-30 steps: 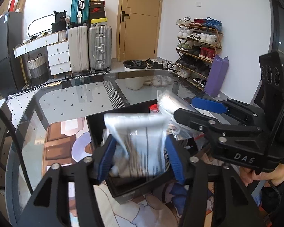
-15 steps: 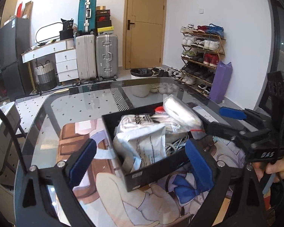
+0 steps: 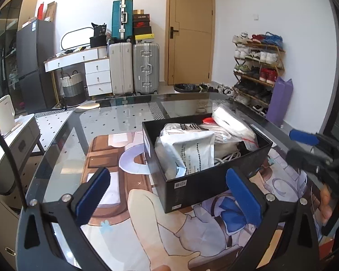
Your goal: Organize soft objects
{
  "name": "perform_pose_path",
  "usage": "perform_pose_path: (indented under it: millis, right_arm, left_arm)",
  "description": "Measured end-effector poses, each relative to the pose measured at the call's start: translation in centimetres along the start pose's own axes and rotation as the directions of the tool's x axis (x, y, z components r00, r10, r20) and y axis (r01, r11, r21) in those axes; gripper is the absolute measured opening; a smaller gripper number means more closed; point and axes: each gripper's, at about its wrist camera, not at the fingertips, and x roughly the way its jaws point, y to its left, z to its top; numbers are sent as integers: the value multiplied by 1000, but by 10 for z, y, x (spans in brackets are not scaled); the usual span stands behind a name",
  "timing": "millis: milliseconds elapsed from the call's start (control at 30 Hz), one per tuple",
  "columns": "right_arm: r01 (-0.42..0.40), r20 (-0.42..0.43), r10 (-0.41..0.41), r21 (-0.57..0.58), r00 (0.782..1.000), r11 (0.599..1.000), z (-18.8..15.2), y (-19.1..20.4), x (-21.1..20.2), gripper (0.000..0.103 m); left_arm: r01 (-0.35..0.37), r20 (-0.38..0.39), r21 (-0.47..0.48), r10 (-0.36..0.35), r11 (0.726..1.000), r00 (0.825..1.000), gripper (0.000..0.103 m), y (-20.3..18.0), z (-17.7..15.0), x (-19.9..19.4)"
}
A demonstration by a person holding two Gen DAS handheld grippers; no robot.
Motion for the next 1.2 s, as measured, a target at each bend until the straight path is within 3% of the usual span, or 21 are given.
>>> perform_pose_path:
  millis: [367, 1200]
  right_arm:
    - [0, -2, 0, -51, 1000, 999, -8, 13, 3, 102]
    - [8, 16, -7, -46, 1000, 999, -6, 9, 0, 102]
  left_arm:
    - [-4, 20, -6, 4, 1000, 1000, 103, -4, -4, 3]
    - [-16, 39, -4, 16, 1000, 999, 103, -5, -4, -1]
